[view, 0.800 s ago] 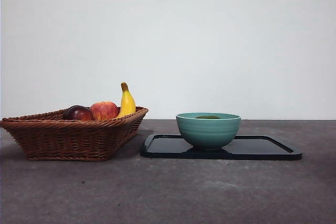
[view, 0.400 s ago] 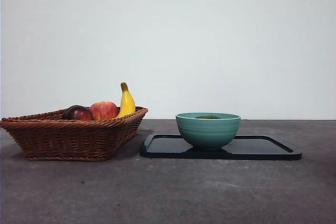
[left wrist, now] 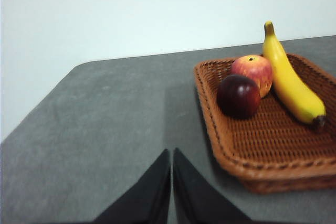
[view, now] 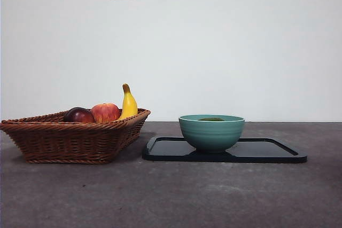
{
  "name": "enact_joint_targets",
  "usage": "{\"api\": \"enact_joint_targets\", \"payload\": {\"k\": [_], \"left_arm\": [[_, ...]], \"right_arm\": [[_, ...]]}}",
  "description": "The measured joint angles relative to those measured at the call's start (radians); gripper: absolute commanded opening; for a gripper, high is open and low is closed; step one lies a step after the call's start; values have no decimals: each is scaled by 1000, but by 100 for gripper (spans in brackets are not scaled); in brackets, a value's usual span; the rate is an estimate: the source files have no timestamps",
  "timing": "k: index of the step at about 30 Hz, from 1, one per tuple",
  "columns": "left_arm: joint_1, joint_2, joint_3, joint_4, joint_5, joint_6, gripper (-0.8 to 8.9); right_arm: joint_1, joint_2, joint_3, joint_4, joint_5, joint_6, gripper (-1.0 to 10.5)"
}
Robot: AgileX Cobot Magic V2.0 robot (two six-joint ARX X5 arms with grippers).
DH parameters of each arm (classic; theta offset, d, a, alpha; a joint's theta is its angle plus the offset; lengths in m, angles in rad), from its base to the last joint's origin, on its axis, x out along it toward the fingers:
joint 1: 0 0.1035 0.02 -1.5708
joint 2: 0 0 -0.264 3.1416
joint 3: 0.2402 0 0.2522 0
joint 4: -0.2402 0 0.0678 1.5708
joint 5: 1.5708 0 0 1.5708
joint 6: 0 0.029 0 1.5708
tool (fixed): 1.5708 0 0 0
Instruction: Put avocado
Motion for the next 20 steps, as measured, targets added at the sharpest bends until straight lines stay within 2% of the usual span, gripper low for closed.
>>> {"api": "enact_joint_targets", "payload": {"k": [4, 20], "left_arm": [[0, 1, 0, -70, -3, 0, 8], [0, 2, 0, -71, -5, 0, 8]], "right_arm": [[0, 0, 0, 0, 0, 0, 8], [0, 0, 0, 0, 0, 0, 8]]}}
